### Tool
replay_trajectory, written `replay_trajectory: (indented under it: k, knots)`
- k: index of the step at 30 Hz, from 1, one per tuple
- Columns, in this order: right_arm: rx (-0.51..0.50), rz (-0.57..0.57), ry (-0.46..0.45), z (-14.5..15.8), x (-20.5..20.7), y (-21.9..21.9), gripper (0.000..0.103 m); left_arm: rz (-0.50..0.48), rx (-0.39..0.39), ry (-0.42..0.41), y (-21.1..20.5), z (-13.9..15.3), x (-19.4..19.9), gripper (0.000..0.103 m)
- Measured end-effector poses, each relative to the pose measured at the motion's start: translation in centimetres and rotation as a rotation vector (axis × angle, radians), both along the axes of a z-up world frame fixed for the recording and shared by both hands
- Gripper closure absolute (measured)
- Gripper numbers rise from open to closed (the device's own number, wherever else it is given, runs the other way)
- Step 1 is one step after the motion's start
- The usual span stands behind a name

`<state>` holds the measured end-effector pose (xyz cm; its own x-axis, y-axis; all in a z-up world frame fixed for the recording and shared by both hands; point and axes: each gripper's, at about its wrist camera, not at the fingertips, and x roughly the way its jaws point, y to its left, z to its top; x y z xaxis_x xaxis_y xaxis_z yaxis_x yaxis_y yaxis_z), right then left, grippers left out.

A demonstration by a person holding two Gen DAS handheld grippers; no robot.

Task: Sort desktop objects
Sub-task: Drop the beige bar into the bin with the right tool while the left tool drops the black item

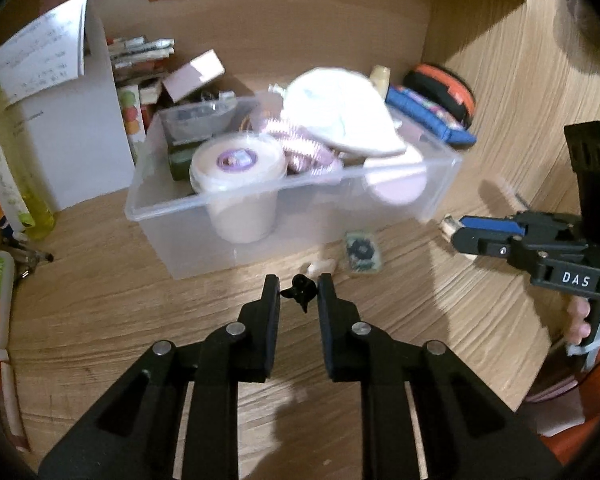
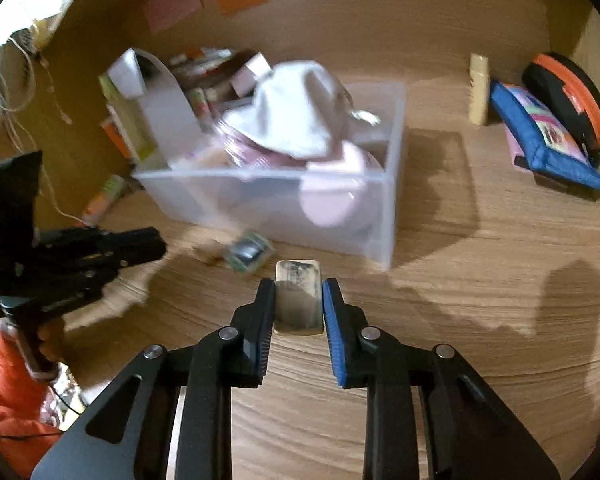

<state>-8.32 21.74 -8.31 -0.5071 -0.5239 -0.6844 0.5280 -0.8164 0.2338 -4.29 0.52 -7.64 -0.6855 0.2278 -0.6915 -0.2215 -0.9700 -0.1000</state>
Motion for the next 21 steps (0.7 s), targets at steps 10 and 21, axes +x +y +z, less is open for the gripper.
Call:
replay_trajectory:
  k: [10,21]
  knots:
    - [-0.115,0.048,0.08,4.4,0.9,-0.1,0.081,0.066,0.069,0.087,-1.4,3.0,0.5,0.085]
    - [-0.141,0.031,0.112,5.8,-1.6,-0.5,0.081,0.134,0.079,0.128,-4.0,4.4,-0.5,0.085]
